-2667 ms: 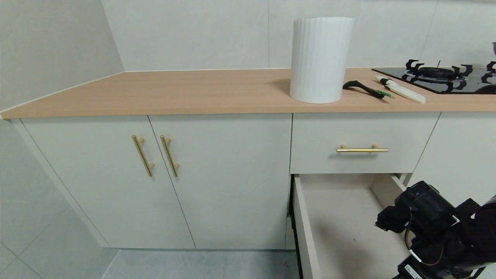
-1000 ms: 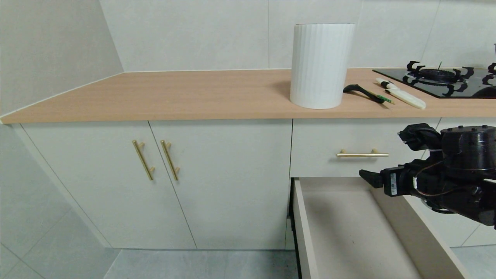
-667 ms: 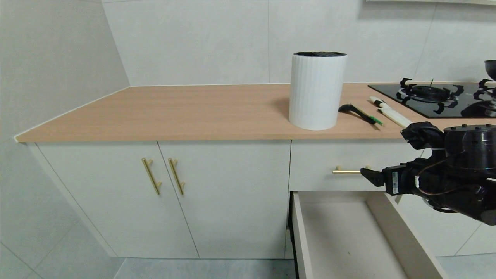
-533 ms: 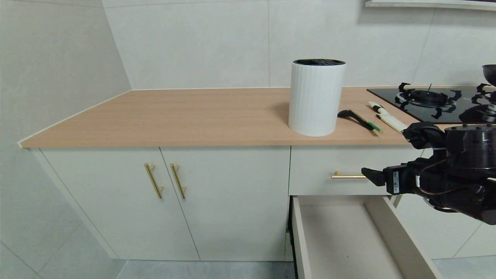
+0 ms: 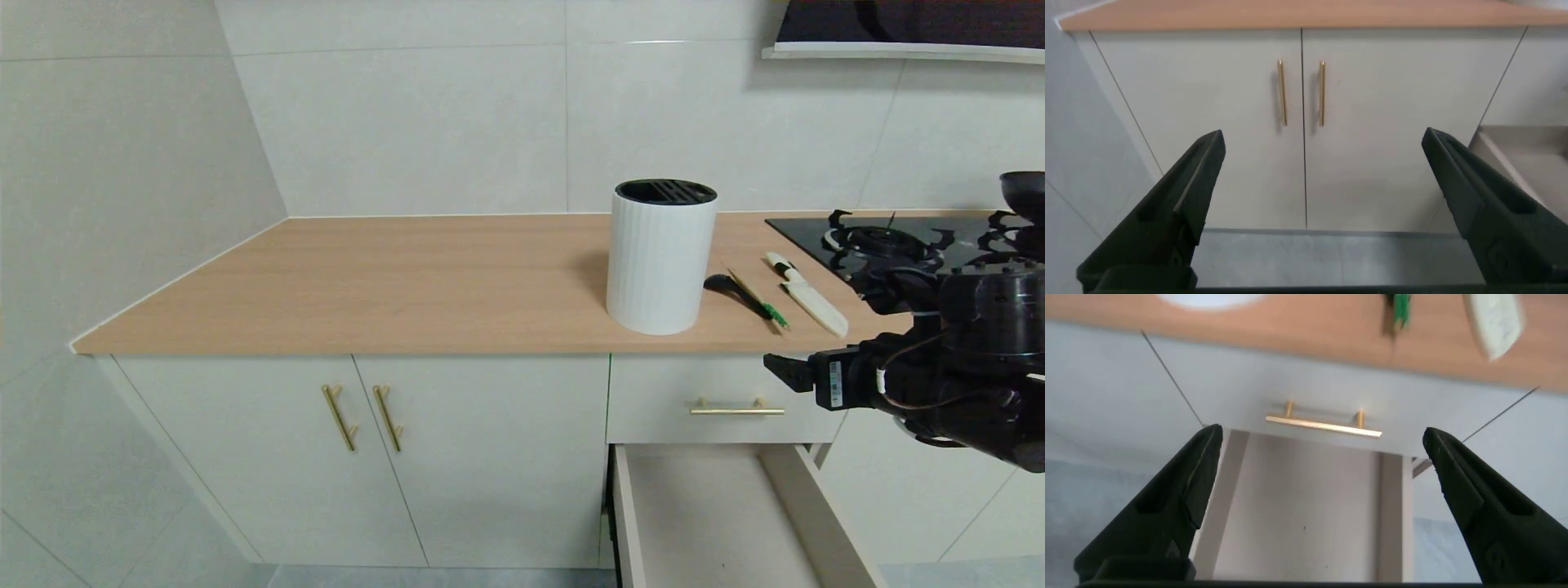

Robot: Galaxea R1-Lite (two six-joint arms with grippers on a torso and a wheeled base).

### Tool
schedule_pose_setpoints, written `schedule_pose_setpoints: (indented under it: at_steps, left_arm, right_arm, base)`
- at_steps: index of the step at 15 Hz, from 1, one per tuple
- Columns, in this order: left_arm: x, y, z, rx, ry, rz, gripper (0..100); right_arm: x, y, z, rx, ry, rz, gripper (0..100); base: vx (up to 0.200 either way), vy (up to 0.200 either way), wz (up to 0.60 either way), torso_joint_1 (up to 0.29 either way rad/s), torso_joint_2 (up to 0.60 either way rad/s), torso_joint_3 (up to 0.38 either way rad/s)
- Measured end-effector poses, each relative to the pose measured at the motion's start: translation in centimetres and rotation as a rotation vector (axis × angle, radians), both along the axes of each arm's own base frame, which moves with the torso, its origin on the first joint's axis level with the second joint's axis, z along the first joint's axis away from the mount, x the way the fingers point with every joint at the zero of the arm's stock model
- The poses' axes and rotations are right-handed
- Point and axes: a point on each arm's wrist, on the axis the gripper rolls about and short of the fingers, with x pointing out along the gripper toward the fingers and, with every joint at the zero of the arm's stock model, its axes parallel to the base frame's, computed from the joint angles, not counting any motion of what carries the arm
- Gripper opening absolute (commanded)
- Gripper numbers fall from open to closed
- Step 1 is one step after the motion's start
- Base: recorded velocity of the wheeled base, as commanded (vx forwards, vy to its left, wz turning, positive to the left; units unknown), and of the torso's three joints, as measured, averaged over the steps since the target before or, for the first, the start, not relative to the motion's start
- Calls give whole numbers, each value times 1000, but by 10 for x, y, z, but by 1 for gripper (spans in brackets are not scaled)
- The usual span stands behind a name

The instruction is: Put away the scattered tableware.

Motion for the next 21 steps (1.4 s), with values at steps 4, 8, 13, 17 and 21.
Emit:
schedule_pose_setpoints:
  at_steps: [4,8,13,17,21]
  left_arm:
    - [0,0,0,0,-1,0,100]
    - [0,0,0,0,0,0,100]
    - [0,0,0,0,0,0,100]
    - [0,0,0,0,0,0,100]
    - [0,0,0,0,0,0,100]
  right_arm:
    - [3,-3,-3,-2,11,-10,100]
    - [20,-4,-6,18,-36,-52,100]
    - [47,-2,-12,107,42,-151,100]
    - [74,0,-13,109,85,-175,100]
    - [94,-13,-25,108,95,-227,100]
  base:
    - [0,0,0,171,-383,-211]
    - [0,0,0,14,-25,-16]
    - [0,0,0,0,0,0]
    - [0,0,0,0,0,0]
    - [0,0,0,0,0,0]
